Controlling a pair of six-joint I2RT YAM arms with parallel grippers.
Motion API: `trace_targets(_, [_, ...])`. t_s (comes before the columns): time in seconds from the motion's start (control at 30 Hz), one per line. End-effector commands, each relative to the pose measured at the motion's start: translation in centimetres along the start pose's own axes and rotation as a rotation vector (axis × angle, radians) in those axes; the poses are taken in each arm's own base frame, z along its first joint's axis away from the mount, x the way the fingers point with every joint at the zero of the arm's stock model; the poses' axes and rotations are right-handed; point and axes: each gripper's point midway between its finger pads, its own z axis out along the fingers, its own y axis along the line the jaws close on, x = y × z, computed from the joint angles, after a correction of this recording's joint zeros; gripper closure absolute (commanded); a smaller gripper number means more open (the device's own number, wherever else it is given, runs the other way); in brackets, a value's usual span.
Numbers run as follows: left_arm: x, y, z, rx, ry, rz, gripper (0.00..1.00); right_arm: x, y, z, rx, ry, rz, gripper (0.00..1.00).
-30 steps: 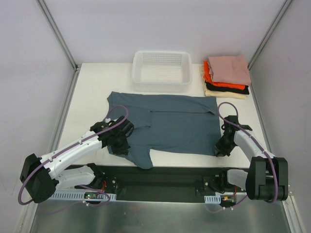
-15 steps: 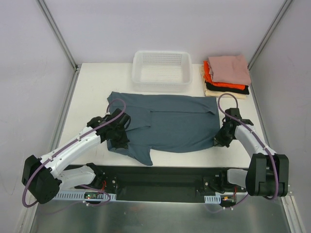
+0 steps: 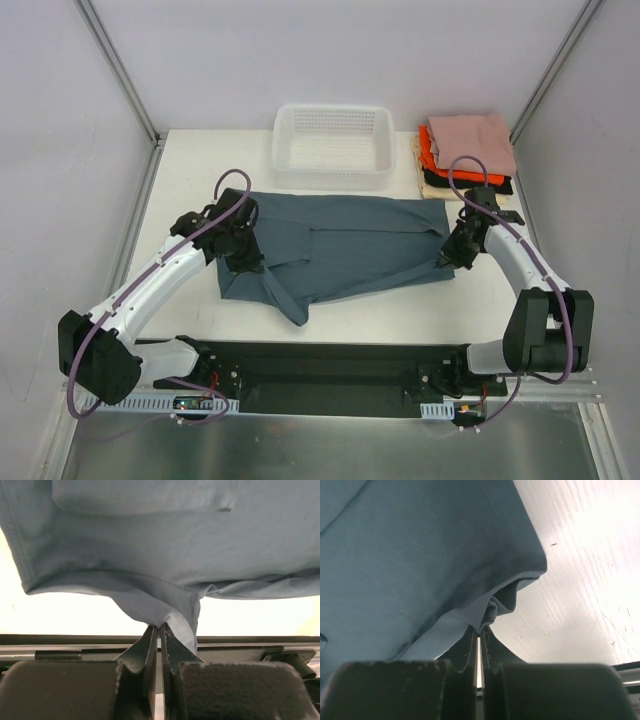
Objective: Fold and stack the t-shirts
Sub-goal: Fold the tshirt
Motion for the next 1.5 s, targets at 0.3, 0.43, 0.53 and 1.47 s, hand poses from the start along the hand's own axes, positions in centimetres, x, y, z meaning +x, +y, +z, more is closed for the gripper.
trace_targets(0.3, [-7.0,-1.4,-1.0,0.020,-0.136,-0.049,1.00,-3.7,2.0,-1.7,0.006,-0.045,-0.052,0.99])
trace_targets(0.43, [-9.7,-1.5,-1.3,0.000,-0.212,-0.070,1.00,-5.0,2.0,-2.1,0.023,-0.099,-0.049,0.98])
trace_targets(0.53, [-11.2,-1.7,-1.4,0.007,-0.242,-0.073,1.00,-6.0,2.3,-2.5,0.025,-0.130,-0.043,0.98])
trace_targets(1.47, [-19.9,-1.7,1.6,-0.058,-0.333,-0.017,1.00,-10.1,3.7,-0.2,0.106,-0.131,-0.026,0.93])
